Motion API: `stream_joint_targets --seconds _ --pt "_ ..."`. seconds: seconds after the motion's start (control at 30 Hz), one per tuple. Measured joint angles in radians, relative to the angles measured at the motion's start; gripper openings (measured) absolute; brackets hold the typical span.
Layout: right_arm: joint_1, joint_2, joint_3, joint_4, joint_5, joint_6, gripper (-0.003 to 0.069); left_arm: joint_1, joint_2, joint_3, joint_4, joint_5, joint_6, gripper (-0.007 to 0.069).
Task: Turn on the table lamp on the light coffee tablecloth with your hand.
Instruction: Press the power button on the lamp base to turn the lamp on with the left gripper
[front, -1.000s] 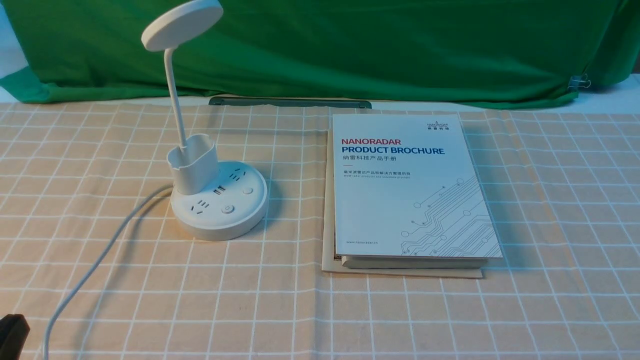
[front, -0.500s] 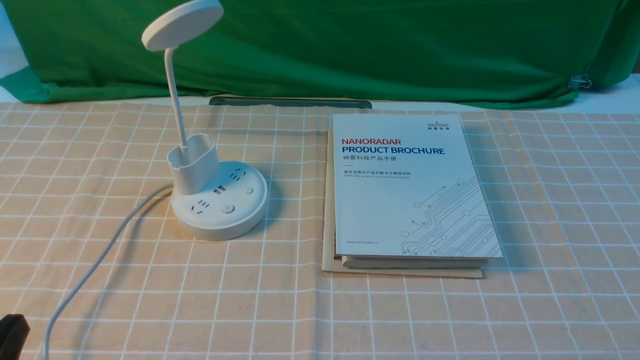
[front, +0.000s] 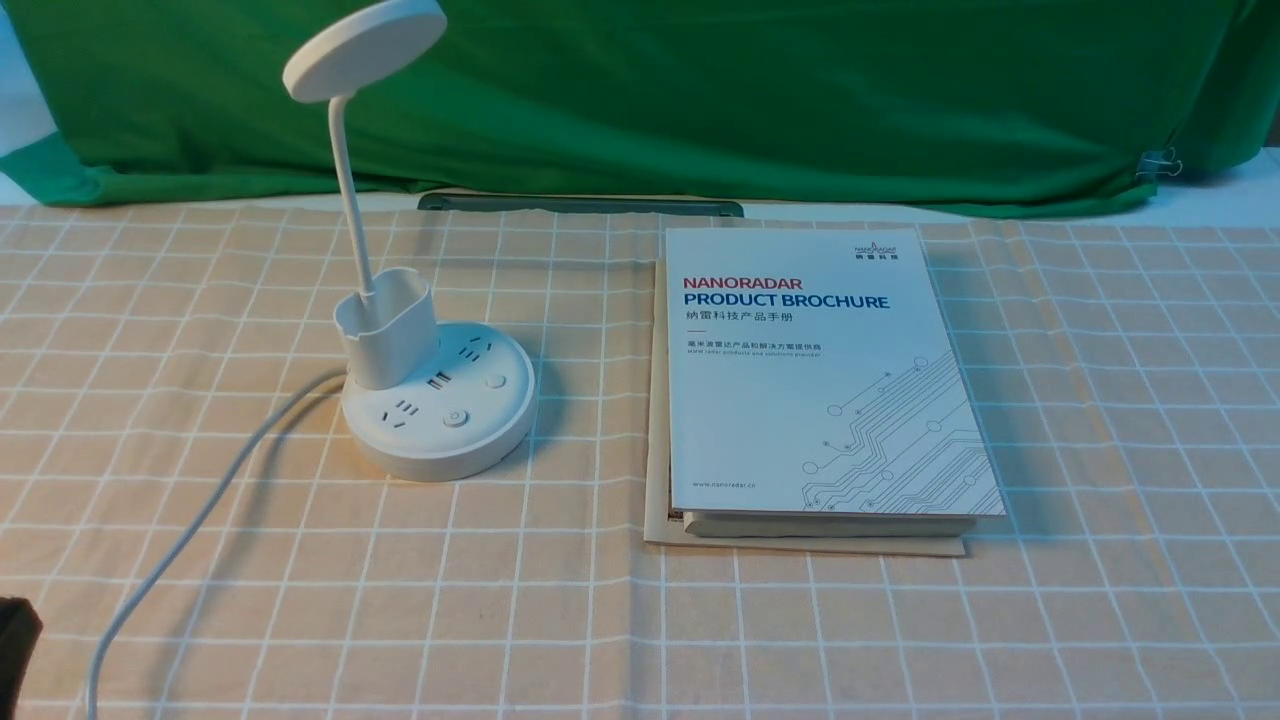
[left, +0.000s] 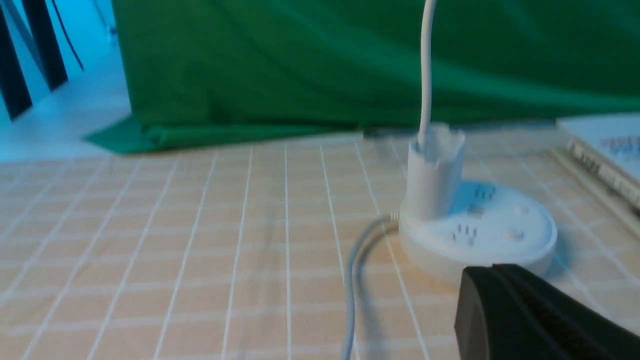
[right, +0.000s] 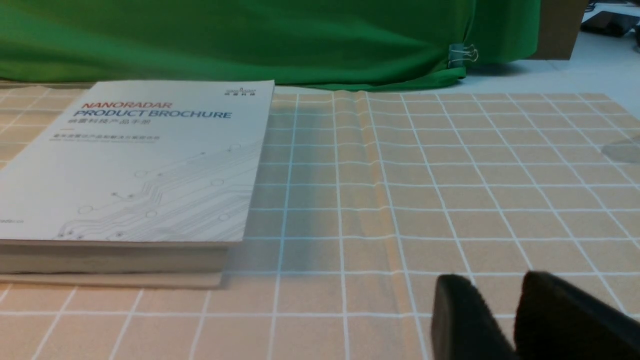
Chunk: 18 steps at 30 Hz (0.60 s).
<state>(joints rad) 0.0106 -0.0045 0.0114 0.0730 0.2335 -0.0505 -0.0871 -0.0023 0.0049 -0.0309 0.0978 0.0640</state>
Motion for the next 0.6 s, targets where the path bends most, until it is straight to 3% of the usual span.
stream_joint_targets --seconds 0.2,0.4,0.47,0.53,0.6 --pt "0.0 0.0 0.0 0.0 0.0 0.0 0.0237 0.0 0.0 0.0 0.0 -0.412 0.002 0.0001" --pt "0.0 0.0 0.0 0.0 0.0 0.0 0.0238 0.0 0.0 0.0 0.0 -0.705 0.002 0.0001" --pt "0.0 0.0 0.0 0.0 0.0 0.0 0.0238 0.0 0.0 0.0 0.0 -0.906 -0.04 0.0001" --pt "0.0 0.0 0.0 0.0 0.0 0.0 0.0238 0.0 -0.002 -0.018 0.0 -0.951 -0.119 0.0001" --pt "0.0 0.0 0.0 0.0 0.0 0.0 0.0238 0.0 -0.004 -0.095 0.031 -0.888 -0.215 0.0001"
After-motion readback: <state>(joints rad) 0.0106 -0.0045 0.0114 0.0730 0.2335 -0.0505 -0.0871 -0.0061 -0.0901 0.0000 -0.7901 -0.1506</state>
